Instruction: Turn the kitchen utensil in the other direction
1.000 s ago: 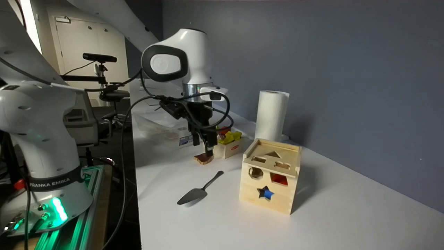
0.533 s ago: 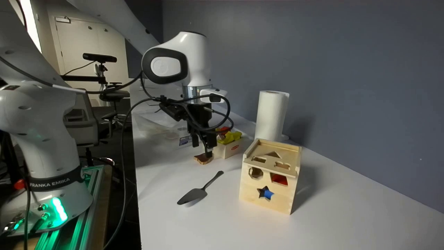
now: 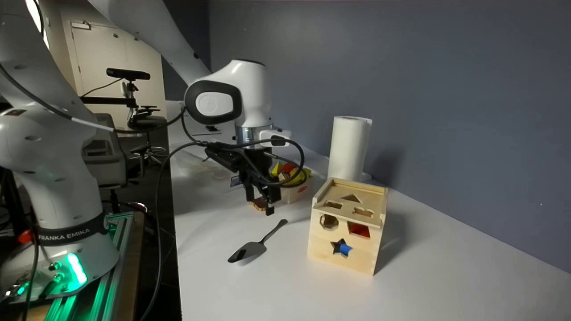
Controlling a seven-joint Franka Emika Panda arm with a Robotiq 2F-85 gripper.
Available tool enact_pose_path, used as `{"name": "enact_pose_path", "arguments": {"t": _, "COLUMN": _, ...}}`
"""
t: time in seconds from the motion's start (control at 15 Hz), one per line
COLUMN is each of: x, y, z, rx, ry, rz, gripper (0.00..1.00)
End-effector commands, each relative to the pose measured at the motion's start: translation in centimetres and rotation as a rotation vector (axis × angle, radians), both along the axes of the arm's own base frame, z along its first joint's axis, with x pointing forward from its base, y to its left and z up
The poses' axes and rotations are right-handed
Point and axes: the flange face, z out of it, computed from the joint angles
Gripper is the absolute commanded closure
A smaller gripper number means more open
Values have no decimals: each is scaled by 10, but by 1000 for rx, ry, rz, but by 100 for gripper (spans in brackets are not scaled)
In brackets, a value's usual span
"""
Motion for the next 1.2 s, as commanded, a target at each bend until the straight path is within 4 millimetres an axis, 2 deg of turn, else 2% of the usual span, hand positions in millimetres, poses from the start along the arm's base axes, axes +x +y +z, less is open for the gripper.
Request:
{"name": "enact_pose_path", "arguments": {"t": 0.0, "x": 2, "y": -3, "z": -17, "rx": 20, "ry": -6, "rz": 35, "gripper": 0}}
{"name": "enact_pose_path", "arguments": {"t": 0.4, "x": 7, "y": -12, "z": -33, "rx": 40, "ry": 9, "rz": 72, "gripper": 0}}
{"name": "enact_pose_path", "arguments": {"t": 1.13, "x": 28, "y": -42, "z": -36, "rx": 22, "ry": 25, "rz": 149, "gripper": 0}}
